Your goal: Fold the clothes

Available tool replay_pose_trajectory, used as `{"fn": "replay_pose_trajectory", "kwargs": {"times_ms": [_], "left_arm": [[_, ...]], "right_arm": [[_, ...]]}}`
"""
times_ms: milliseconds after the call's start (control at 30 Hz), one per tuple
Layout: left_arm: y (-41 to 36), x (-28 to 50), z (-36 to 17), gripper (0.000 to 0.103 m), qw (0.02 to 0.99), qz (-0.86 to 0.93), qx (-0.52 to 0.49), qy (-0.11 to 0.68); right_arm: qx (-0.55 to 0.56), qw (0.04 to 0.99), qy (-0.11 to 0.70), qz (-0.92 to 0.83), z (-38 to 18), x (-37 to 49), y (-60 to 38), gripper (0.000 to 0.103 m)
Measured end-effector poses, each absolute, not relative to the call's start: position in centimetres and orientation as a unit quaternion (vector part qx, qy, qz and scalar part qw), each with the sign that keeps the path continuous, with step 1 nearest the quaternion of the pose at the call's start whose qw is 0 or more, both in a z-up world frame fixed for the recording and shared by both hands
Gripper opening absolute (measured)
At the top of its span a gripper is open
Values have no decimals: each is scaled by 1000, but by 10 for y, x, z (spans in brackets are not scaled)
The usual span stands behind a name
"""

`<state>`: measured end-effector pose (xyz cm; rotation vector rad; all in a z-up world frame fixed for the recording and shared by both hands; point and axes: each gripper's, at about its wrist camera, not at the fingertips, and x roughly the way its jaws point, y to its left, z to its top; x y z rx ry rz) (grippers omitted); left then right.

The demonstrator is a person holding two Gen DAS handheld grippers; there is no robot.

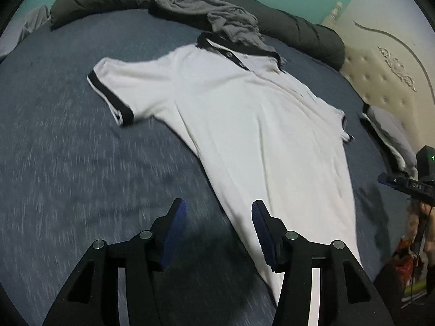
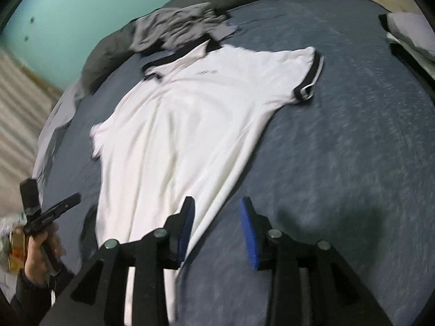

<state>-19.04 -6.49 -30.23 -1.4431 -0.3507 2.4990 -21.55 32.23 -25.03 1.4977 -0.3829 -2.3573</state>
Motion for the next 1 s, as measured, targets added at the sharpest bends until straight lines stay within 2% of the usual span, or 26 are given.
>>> {"fn": "replay_pose_trajectory", "kwargs": {"times_ms": [333, 600, 667, 833, 900, 967, 1000], "left_arm": [[-34, -133, -312, 55, 143, 825, -537, -98], [-27, -125, -332, 54, 135, 815, -551, -115], [-25, -127, -336, 45, 134, 812, -555, -119], [-14, -129, -344, 35, 142, 808, -558, -124], [-8, -130, -345, 27, 148, 807, -558, -122], [-4, -131, -346, 12, 154, 806, -559, -121], [-2, -131, -347, 8, 157, 805, -560, -121]], "right_arm": [[545, 179, -114, -811, -245, -160, 299, 38], [535, 175, -131, -816, -232, -138, 303, 38], [532, 174, -135, -818, -229, -134, 304, 38], [528, 174, -138, -820, -226, -127, 308, 38], [529, 171, -139, -819, -227, -125, 310, 38], [531, 167, -140, -819, -229, -124, 311, 38], [532, 166, -141, -818, -229, -124, 312, 38]]}}
